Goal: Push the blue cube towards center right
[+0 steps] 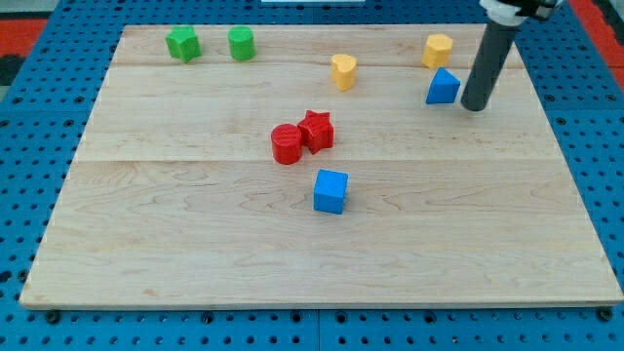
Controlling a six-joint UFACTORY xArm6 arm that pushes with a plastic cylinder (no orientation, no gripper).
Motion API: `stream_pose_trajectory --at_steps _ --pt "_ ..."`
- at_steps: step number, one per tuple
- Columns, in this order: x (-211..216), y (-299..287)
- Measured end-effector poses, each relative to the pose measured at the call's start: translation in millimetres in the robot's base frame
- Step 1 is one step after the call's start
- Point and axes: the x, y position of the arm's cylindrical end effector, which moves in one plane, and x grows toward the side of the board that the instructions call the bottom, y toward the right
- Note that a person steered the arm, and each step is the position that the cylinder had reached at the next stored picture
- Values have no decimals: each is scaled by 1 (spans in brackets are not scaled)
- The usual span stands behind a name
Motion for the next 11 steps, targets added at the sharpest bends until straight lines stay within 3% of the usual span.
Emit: stream_pose_trajectory --at_steps 1,2,3,4,6,7,8,9,11 --pt "38 -51" --pt "149 -82" --pt "201 -158" --pt "172 -233" --pt "126 -86" --pt "105 -80" --pt "185 -94" --pt "192 -192" --pt "109 -140"
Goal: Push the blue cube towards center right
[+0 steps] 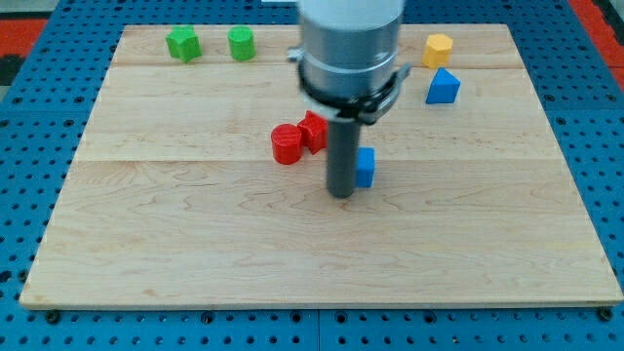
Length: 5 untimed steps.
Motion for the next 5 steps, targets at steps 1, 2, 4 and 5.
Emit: stream_pose_trajectory --at_steps 1,2,4,5 --pt "-33 30" --pt "-53 25" --pt "-93 39" --pt "-93 88"
